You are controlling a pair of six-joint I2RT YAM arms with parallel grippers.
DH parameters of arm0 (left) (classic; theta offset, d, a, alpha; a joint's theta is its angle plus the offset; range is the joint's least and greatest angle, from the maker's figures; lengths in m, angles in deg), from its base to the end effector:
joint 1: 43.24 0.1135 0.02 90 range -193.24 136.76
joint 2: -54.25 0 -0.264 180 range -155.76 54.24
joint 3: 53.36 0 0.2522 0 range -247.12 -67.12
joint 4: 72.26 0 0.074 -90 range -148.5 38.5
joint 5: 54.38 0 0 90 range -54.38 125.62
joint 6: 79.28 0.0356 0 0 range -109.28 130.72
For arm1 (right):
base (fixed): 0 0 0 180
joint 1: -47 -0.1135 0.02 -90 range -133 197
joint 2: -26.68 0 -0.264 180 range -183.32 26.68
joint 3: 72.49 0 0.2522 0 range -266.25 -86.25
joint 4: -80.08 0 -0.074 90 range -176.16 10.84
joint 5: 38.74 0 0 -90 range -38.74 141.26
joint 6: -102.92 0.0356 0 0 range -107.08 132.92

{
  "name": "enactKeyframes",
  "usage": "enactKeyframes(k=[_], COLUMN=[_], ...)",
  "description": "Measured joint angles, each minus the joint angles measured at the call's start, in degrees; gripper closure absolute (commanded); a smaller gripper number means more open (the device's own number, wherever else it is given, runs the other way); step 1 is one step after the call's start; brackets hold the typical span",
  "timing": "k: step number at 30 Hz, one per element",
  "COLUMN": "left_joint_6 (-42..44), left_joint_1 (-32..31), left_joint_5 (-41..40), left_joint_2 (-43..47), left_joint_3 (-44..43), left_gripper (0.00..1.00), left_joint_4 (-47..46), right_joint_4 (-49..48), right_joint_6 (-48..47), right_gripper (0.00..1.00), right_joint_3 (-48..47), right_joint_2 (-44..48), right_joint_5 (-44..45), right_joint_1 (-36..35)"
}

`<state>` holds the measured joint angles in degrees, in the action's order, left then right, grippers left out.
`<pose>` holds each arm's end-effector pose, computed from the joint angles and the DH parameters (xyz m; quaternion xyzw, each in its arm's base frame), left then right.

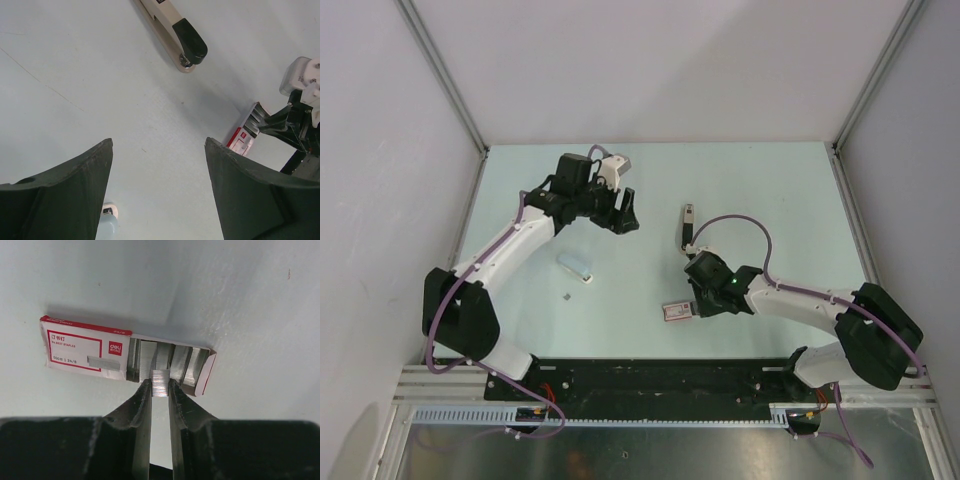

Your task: Unload the staples from the stapler

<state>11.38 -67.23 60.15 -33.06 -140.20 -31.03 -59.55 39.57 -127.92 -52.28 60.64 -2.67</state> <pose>0.3039 -0.1514 0.3044 0.2752 0.8525 -0.2707 0.3523 0.1654 0.1858 0.1739 -0.1756 0.9551 0.0764 0.2262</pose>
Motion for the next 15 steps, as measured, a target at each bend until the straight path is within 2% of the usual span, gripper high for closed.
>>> enactKeyframes(k=[4, 9, 15], left_joint_6=[0.0, 0.0, 0.4], left_joint_1=[0.0, 0.0, 0.0], left_joint_5=[0.0, 0.0, 0.0], left_joint_2=[0.1, 0.1, 0.1], left_joint_3=[0.0, 0.0, 0.0], left_gripper=[0.21, 0.21, 0.21], left_joint_4=[0.0, 0.0, 0.0], right_joint_4=[-0.1, -0.3, -0.4], right_joint_6=[-0.3, -0.7, -0.9], right_gripper=[0.99, 0.89, 0.88], right_joint_3=[0.0, 0.0, 0.0], right_joint_2=[-0.1, -0.1, -0.1], right_joint_5=[-0.5, -1.2, -1.7], right_joint_1=[0.1, 0.5, 1.4])
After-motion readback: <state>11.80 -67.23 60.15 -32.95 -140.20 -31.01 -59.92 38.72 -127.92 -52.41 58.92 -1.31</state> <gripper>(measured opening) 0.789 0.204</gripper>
